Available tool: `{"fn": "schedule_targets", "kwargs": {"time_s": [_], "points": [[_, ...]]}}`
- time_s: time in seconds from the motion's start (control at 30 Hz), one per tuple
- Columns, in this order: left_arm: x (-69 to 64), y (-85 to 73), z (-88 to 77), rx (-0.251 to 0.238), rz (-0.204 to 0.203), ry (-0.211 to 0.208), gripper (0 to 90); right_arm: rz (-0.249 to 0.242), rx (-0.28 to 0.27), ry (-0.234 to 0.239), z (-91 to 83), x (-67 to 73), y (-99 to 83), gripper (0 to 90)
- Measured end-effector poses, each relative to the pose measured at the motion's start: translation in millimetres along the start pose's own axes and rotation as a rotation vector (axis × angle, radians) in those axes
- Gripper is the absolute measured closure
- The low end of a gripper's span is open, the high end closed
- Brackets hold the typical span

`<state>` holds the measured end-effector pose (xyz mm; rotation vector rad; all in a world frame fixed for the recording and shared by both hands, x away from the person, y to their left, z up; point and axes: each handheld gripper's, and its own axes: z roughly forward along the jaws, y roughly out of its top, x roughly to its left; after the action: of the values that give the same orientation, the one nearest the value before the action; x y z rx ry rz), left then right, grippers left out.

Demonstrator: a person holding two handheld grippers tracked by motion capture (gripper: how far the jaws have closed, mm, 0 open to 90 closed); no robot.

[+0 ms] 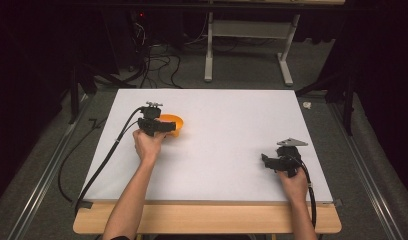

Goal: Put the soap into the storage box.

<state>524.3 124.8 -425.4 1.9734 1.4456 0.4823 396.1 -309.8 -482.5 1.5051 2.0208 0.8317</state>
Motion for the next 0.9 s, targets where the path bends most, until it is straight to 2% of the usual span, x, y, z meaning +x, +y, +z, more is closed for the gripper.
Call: {"fn": "schedule_targets", "kwargs": {"time_s": [0.3, 0.9], "points": [[2.1, 3.0, -8.3, -0.036, -0.012, -0.011, 11.0, 0.000, 0.000, 0.000, 0.0, 0.0, 0.0, 22.8], [4.1, 2.4, -36.4, -0.091, 0.026, -0.046, 9.3, -0.002, 0.000, 0.000, 0.0, -0.2, 0.0, 22.8]]}}
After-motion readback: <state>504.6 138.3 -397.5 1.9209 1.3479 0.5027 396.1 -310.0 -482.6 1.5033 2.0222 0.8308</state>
